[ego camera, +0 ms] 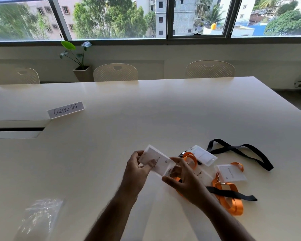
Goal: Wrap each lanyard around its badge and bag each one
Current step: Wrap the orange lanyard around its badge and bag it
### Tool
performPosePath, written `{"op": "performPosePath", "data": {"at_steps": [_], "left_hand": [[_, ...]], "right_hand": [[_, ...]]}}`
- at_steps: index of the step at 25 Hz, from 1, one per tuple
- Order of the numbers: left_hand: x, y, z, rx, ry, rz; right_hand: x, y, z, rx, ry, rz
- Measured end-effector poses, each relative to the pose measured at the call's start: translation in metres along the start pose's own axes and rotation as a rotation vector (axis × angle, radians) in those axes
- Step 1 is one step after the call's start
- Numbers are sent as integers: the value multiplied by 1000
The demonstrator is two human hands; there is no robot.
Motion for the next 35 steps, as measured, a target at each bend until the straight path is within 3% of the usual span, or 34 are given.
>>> {"op": "performPosePath", "data": {"at_steps": [5,11,17,23,28,35], "left_hand": [[5,-5,13,80,-138,-28],[8,-11,2,64,-163,65],[8,-11,-6,91,-360,-37],[4,-8,-12,126,-494,-103],[1,-8,-12,90,-427,-157],[3,-1,-43,-165,-78,-155]], "right_hand": [[9,6,8,32,81,-8],[40,2,31,62,147,-48],[50,-4,45,107,213,13],[50,-5,35,101,16,-116],[11,-13,44,179,-372,-86],[-20,-22,68,168,-426,23]]}}
Point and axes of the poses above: each hand's wrist, its own y-axis towards the middle knuckle, its own x-axis out of the back of the hand, z = x × y, the point moved 10 cm from there along y, towards the middle knuckle, and after that the axes turned 15 degrees about -x, right-handed, at the moved point
